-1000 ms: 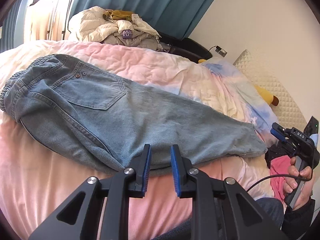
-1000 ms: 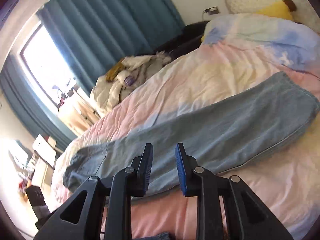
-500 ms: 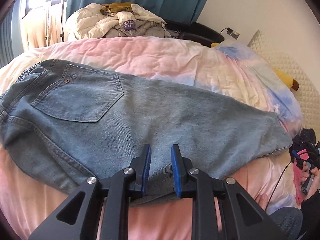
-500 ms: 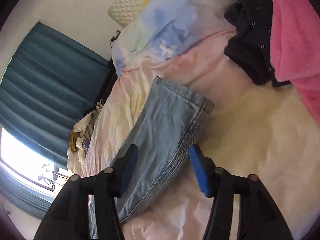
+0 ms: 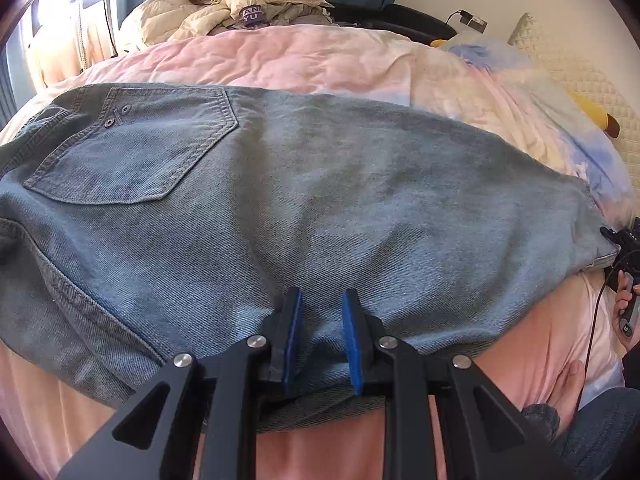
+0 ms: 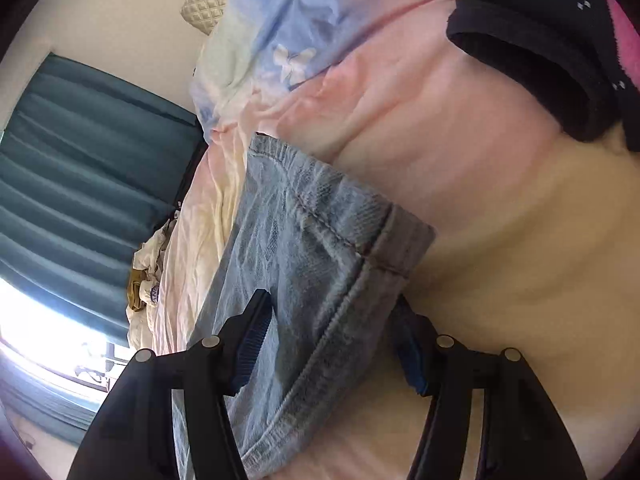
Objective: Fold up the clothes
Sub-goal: 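Lift the leg hem with the right tool and fold it toward the waistband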
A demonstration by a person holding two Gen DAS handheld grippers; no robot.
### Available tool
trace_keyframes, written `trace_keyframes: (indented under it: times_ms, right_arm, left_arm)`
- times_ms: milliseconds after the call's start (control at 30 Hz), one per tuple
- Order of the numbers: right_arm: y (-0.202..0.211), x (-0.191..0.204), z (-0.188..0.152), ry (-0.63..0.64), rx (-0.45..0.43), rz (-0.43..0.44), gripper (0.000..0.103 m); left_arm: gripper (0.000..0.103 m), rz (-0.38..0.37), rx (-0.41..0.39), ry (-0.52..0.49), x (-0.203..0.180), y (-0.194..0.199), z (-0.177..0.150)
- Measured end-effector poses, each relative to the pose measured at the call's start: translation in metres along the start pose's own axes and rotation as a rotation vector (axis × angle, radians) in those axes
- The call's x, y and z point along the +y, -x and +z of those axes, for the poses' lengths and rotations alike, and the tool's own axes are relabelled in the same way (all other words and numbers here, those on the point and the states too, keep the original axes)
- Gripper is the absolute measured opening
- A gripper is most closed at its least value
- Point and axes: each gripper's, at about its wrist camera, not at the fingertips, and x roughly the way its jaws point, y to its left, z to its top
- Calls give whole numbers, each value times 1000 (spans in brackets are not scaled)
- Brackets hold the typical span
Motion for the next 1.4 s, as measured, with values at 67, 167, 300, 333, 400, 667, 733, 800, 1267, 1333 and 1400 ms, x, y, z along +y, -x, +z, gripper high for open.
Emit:
trace_keyframes:
  times_ms: [67,167,300,333,400,667,733,800,1267,1333,1400]
  right_arm:
    - [-2,5,0,19,-17,-12,60]
    - [-2,15,0,51,-42,-42,60]
    - [3,21,1,44,-71,-72,38]
    - [6,26,1,55,-81,-74,27]
    - [13,36,1,77,-102,-78,20]
    - [42,116,0,241,-151,-84,10]
    - [50,144,-5,286,-163,-68,10]
    - [57,175,-13,332,-184,-44,10]
    - [58,354,-161,749,-256,44,8]
    - [51,365,-191,791,-249,53,8]
    - [42,369,-221,834,-226,60,7]
  left_arm:
    - [21,-1,3,4,0,0,0]
    - [21,-2,7,2,2,-2,6]
    - [21,-5,8,0,2,0,8]
    - [21,-7,11,3,2,0,8]
    - [21,-13,11,6,3,-1,8]
    - [21,-22,4,9,6,3,4]
    - [21,-26,6,12,6,5,4]
    - [21,-37,5,22,7,8,6]
    - [21,-126,-89,107,28,47,18]
    - [21,-132,-99,129,32,50,22]
    - [21,-138,-106,153,39,51,24]
